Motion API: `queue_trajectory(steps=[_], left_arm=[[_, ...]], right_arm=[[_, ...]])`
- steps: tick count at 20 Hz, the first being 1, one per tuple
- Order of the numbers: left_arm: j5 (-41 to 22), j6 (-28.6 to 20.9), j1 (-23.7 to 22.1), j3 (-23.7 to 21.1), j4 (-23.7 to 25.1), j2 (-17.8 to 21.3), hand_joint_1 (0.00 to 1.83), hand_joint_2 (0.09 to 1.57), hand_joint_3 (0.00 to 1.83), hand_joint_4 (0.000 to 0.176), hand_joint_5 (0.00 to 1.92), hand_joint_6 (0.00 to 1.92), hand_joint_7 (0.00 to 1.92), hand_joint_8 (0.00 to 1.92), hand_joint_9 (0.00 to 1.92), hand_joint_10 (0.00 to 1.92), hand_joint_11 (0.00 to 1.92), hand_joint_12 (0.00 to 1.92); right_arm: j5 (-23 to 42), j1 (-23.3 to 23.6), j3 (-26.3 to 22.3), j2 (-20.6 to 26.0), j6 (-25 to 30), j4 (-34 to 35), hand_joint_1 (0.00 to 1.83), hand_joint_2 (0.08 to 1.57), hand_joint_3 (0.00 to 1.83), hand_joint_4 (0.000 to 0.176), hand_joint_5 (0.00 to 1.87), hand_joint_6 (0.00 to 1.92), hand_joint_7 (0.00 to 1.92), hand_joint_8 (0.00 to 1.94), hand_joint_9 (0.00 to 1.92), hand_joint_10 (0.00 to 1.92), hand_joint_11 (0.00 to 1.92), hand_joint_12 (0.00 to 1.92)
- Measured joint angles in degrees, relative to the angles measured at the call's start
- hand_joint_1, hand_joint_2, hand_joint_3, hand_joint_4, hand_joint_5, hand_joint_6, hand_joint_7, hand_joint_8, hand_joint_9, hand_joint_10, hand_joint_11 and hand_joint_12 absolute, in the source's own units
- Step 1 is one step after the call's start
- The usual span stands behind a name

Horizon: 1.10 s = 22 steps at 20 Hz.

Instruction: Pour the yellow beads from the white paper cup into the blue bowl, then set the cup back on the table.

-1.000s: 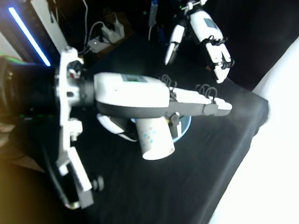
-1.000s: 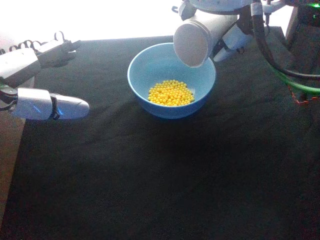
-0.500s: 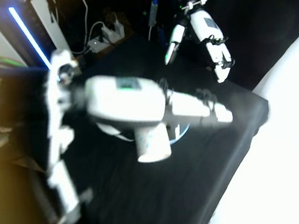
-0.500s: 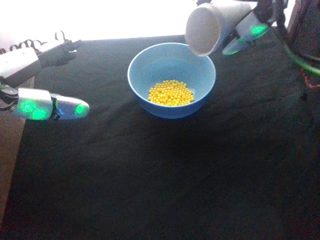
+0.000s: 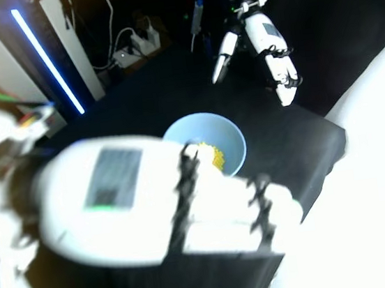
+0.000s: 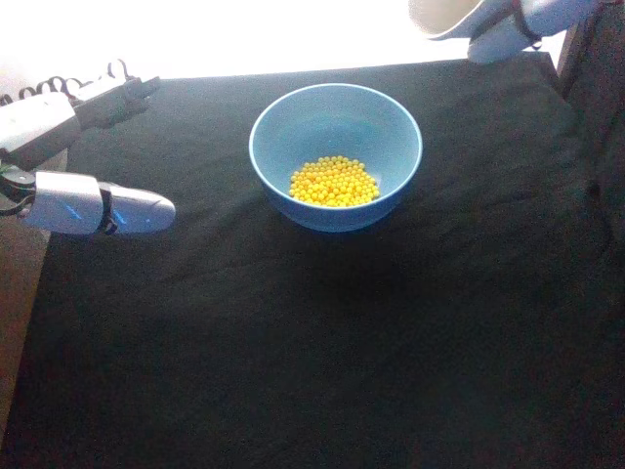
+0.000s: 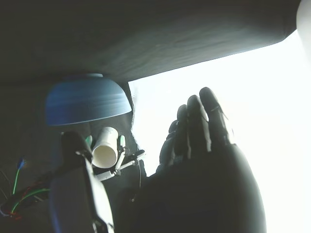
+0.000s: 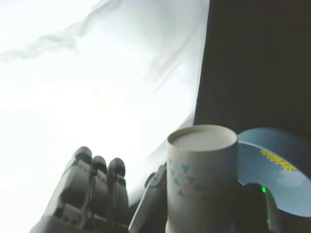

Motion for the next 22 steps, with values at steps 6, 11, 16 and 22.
queue_trajectory(steps=[6,11,16,22], left_arm=[[-0.2,-1.5,0.0,0.0,-0.1,-0.1,0.5,0.87,0.0,0.0,0.03,0.0,0.15,0.0,0.17,0.0,0.0,0.6],[-0.6,-1.7,0.2,0.2,-0.3,-0.6,0.55,0.88,0.0,0.0,0.02,0.0,0.11,0.0,0.1,0.0,0.0,0.45],[-0.9,-1.7,0.4,0.2,-0.8,-0.6,0.54,0.86,0.0,0.006,0.03,0.0,0.08,0.0,0.06,0.0,0.0,0.36],[-1.5,-1.7,0.7,0.2,-0.9,-0.6,0.58,0.85,0.0,0.0,0.03,0.0,0.23,0.01,0.23,0.0,0.0,0.55]], right_arm=[[10.5,-13.1,4.1,1.6,-0.2,24.2,1.03,1.09,0.0,0.176,1.02,0.91,0.13,0.0,0.0,0.0,0.0,0.0],[18.2,-21.4,4.5,1.2,-0.4,37.0,1.04,1.09,0.0,0.155,1.04,0.88,0.11,0.01,0.0,0.0,0.0,0.0],[27.9,-31.1,4.5,-0.6,0.5,51.0,1.05,1.06,0.0,0.173,1.09,0.8,0.12,0.0,0.0,0.0,0.0,0.0],[33.9,-39.6,5.7,-3.7,2.7,63.3,1.06,1.09,0.0,0.121,1.04,0.88,0.08,0.0,0.0,0.0,0.0,0.0]])
